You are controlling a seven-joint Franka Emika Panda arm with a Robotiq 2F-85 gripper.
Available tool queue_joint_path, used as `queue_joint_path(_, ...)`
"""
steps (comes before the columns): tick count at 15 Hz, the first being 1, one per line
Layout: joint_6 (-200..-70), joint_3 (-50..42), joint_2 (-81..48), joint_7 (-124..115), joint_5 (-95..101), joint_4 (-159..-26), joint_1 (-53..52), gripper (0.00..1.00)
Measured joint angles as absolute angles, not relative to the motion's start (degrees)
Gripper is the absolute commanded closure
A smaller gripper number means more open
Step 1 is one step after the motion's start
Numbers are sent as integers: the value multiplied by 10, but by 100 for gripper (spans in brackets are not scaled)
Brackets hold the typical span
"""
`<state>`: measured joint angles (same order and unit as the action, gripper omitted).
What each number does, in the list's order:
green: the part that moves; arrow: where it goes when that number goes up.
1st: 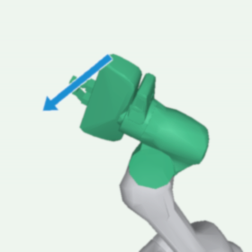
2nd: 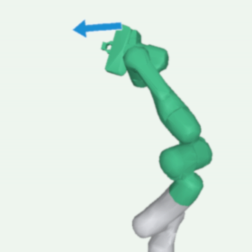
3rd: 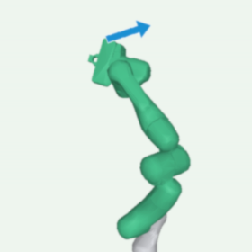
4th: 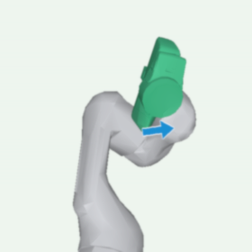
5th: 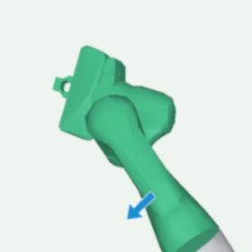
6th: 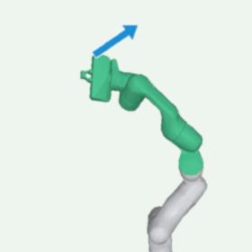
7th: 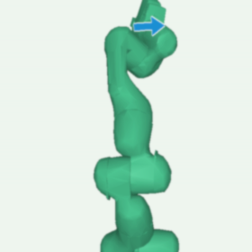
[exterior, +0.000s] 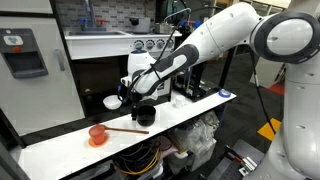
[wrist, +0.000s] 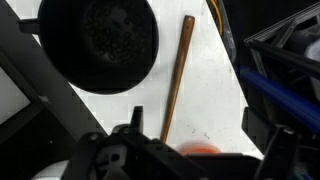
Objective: Pour the contents in the white mug into the black mug, use the wooden spoon to stir the contents in the black mug
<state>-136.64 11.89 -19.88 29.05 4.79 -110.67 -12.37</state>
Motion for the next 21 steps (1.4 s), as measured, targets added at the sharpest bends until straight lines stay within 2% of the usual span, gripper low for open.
queue_joint_path(21, -1388, 121, -226, 283, 48, -1099, -124, 0)
